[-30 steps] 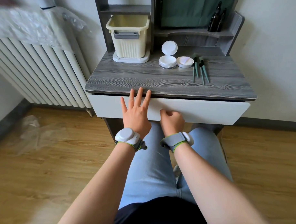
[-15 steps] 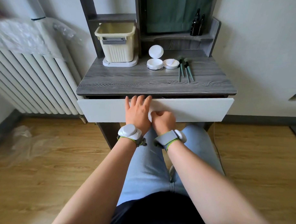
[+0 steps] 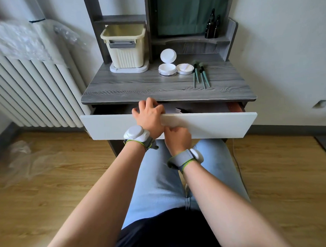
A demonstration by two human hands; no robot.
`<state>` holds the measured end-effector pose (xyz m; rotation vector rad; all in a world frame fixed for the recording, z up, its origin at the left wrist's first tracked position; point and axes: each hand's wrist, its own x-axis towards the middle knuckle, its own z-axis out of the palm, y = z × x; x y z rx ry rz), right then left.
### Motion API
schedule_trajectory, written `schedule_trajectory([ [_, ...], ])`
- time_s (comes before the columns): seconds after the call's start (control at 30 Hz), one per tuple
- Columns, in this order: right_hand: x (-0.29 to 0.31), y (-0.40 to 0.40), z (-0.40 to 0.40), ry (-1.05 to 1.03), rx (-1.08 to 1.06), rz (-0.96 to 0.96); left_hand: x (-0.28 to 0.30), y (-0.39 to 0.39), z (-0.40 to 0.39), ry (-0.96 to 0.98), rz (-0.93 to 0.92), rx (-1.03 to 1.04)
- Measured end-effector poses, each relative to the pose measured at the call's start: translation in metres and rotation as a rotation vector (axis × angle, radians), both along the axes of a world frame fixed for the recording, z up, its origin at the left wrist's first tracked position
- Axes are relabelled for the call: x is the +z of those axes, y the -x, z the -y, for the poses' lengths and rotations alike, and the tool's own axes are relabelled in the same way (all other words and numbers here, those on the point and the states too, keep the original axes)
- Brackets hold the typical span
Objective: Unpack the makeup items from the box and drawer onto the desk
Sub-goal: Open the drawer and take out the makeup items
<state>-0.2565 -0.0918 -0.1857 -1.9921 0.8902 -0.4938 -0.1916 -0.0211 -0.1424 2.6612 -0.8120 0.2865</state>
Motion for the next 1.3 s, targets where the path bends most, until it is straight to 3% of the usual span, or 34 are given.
schedule_trajectory([
  [0.3, -0.005, 0.034, -0.011, 0.087, 0.008, 0.011, -0.004, 0.02, -0.018, 0.003, 0.068, -0.058],
  [0.5, 0.009, 0.061, -0.011, 0.245, -0.023, -0.054, 0.008, 0.041, -0.023, -0.03, -0.069, -0.042],
  [0.67, 0.029, 0.059, -0.009, 0.62, -0.073, 0.278, 0.009, 0.051, -0.022, -0.118, -0.137, 0.0],
  [0.73, 0.036, 0.056, -0.004, 0.67, -0.076, 0.342, 0.006, 0.054, -0.022, -0.149, -0.171, -0.002],
  [0.9, 0.052, 0.044, 0.035, 0.451, -0.042, 0.031, 0.018, 0.046, -0.025, -0.189, -0.288, -0.028],
  [1.0, 0.058, 0.036, 0.072, 0.363, -0.031, -0.099, 0.027, 0.035, -0.016, -0.046, -0.448, -0.087],
  [1.1, 0.059, 0.025, 0.101, 0.369, 0.056, -0.199, 0.033, 0.025, 0.006, 0.053, -0.427, -0.158],
  [1.2, 0.056, 0.018, 0.116, 0.413, 0.194, -0.323, 0.034, 0.016, 0.027, -0.033, -0.405, -0.216],
  [1.3, 0.047, 0.008, 0.125, 0.439, 0.284, -0.462, 0.029, 0.005, 0.042, -0.143, -0.518, -0.182],
])
